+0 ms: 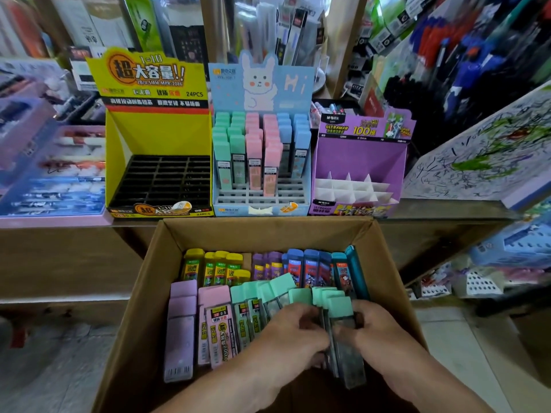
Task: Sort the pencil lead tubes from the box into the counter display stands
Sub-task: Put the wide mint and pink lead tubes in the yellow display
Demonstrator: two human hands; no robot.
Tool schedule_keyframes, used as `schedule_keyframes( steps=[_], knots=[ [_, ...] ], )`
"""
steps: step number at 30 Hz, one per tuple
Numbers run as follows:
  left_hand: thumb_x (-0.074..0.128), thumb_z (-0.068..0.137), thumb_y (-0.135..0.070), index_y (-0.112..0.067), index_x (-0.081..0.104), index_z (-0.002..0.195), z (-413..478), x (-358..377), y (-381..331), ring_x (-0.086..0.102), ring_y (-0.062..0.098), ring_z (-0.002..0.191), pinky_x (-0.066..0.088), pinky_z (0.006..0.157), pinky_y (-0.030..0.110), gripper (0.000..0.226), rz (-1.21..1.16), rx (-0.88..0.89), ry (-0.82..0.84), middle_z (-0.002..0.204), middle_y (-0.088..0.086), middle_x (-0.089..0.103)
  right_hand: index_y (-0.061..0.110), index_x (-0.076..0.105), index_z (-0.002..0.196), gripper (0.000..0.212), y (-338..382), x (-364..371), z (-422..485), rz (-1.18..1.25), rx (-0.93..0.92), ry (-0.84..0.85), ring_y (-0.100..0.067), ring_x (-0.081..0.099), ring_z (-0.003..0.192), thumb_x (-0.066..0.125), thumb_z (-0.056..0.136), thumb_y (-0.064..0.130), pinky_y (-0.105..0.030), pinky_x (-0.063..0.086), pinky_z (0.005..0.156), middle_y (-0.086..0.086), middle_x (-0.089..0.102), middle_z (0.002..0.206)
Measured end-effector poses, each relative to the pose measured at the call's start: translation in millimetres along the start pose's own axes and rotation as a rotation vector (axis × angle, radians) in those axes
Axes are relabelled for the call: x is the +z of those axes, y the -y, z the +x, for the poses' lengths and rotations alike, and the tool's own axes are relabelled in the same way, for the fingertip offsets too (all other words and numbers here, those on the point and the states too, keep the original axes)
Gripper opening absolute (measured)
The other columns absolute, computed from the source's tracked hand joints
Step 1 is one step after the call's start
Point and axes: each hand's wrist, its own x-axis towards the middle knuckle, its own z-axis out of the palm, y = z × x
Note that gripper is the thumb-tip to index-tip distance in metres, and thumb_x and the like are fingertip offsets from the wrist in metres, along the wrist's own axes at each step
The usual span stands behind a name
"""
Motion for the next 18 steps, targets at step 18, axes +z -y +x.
schedule_keyframes(
  steps=[18],
  knots=[
    [0.066,0.087,0.005,-0.031,0.069,0.102,-17,-2,-9,0.069,-0.012,0.071,0.048,0.062,0.004,0.039,0.064,0.076,0.008,0.078,-0.022,0.077,0.029,0.074,0.1,0.044,10,-2,-9,-0.168,-0.12,0.017,0.0,0.071,0.095,0.088,0.064,0.049,-0.032,0.055,0.097,0.016,0.078,0.093]
  ],
)
